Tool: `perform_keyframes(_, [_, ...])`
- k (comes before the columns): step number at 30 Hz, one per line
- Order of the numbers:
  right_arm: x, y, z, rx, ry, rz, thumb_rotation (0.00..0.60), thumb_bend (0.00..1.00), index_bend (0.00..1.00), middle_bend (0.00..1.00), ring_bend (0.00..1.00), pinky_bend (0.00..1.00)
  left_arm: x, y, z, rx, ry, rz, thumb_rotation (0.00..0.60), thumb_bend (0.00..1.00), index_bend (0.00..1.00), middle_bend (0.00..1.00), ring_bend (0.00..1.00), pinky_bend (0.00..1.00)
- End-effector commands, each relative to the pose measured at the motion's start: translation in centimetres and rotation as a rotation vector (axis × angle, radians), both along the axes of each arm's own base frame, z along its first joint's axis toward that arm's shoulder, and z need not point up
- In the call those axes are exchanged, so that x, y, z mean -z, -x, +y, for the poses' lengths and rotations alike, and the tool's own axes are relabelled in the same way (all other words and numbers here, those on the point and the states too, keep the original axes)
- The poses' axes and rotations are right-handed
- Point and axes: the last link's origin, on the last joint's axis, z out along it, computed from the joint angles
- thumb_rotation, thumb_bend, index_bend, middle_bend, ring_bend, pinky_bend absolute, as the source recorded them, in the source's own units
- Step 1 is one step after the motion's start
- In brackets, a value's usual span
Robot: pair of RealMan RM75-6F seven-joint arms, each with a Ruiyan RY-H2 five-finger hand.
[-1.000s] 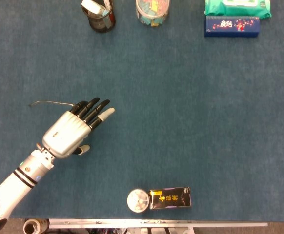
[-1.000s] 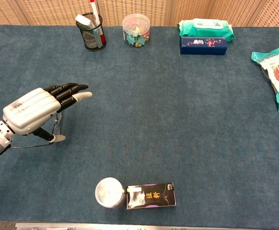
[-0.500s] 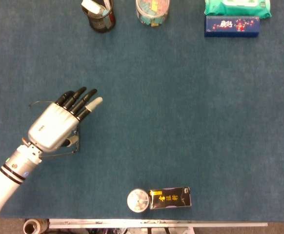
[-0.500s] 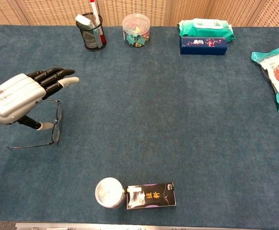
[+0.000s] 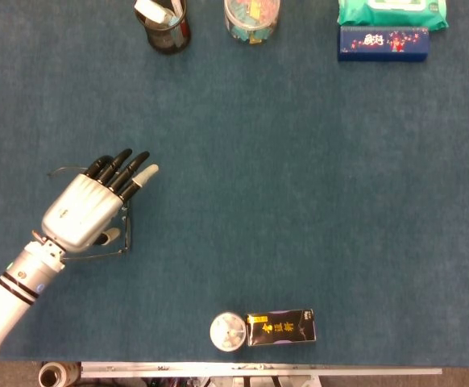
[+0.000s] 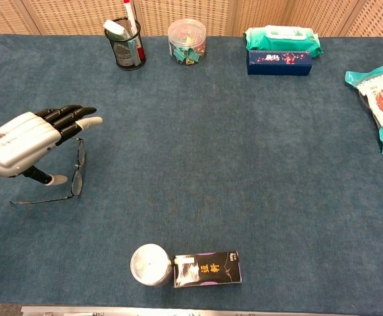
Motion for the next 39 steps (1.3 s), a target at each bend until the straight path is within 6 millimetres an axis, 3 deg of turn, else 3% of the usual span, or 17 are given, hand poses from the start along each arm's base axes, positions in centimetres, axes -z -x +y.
perform_keyframes(1, [0.0, 0.0, 0.0, -0.001, 0.0, 0.0, 0.6, 0.21, 0.29, 0.42, 0.31, 0.3, 0.2, -0.3, -0.1, 0.01, 0.006, -0.001, 0.6, 0.06, 0.0, 0.0, 0.0, 0.17])
perform_keyframes(30, [-0.9, -0.1, 0.5, -0.017, 0.022, -0.02, 0.6, 0.21, 0.29, 0.42, 0.31, 0.3, 4.9, -5.6, -0.8, 0.143, 0.1, 0.007, 0.6, 0.06, 0.0, 0.0, 0.0, 0.17])
perform_keyframes(39, [-1.0, -0.1, 0.4, -0.014, 0.022, -0.026, 0.6, 0.21, 0.29, 0.42, 0.31, 0.3, 4.6, -6.3, -0.3, 0.164, 0.078, 0.028, 0.6, 0.06, 0.0, 0.0, 0.0, 0.17])
